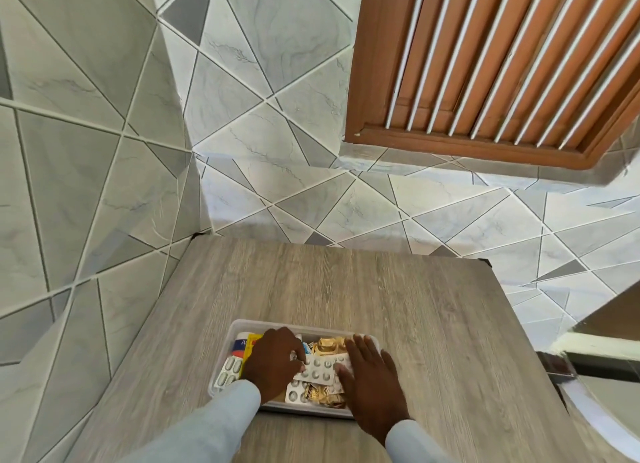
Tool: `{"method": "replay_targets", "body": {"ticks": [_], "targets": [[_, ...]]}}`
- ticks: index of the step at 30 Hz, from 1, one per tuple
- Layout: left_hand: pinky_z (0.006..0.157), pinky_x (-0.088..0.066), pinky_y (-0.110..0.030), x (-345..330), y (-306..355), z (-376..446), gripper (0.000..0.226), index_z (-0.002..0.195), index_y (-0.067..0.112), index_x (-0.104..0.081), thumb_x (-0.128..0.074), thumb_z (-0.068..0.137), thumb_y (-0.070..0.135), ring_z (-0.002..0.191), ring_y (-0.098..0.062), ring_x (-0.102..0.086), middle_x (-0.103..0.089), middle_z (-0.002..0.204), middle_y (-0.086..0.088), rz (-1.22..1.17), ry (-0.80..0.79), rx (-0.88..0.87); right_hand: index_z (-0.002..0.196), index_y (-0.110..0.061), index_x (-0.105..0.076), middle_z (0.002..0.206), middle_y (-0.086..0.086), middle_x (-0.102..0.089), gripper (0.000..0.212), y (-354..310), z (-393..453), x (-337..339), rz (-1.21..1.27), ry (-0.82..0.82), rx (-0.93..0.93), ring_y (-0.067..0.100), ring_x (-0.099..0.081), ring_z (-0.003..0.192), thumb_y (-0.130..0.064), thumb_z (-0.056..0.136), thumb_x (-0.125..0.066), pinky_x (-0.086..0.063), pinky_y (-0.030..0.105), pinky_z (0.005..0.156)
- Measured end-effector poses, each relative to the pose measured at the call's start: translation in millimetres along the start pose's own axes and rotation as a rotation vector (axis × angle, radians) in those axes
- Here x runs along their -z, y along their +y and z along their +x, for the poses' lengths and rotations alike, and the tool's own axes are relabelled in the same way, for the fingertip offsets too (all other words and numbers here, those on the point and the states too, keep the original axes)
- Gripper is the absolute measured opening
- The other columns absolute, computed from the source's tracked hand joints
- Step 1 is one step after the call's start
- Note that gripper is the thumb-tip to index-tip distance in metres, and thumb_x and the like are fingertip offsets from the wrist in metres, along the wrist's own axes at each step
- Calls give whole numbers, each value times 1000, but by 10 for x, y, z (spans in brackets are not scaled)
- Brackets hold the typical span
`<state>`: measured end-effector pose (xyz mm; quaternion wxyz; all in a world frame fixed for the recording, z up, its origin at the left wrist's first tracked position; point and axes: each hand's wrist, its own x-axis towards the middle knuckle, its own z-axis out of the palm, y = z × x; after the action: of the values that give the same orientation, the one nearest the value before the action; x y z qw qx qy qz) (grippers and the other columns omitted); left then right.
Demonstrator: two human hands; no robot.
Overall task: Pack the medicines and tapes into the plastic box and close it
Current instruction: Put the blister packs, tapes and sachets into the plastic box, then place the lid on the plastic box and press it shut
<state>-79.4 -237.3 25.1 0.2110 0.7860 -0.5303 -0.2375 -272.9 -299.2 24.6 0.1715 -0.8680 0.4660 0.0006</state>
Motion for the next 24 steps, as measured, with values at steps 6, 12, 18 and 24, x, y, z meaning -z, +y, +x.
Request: {"method": "replay_targets", "body": {"ticks": [6,12,18,24], "targets": [[91,-45,-32,137,-216,0,13,74,32,-62,-70,75,22,96,-9,-53,-59,94,14,-124,205,42,135,-16,-43,137,9,-50,42,250,51,21,579,174,-401,26,-51,122,-24,94,-50,-43,41,103],[82,-48,-38,431,-677,-91,17,80,28,-62,-65,81,11,88,-21,-59,-61,89,2,-193,449,144,107,-8,-62,98,9,-66,22,247,69,-31,756,47,-648,16,-60,74,-17,93,-48,-41,24,51],[78,-39,-31,470,-992,-219,9,91,13,-64,-56,90,13,86,-22,-55,-63,97,-9,-283,466,374,74,-18,-61,76,6,-68,22,312,113,-142,668,56,-652,27,-66,69,-22,88,-45,-59,44,69],[81,-40,-31,345,-1081,-268,9,99,19,-57,-54,91,16,90,-20,-49,-54,100,-3,-399,258,527,72,-17,-62,74,7,-68,24,609,167,181,593,191,-609,29,-64,68,-23,91,-48,-54,42,68]]}}
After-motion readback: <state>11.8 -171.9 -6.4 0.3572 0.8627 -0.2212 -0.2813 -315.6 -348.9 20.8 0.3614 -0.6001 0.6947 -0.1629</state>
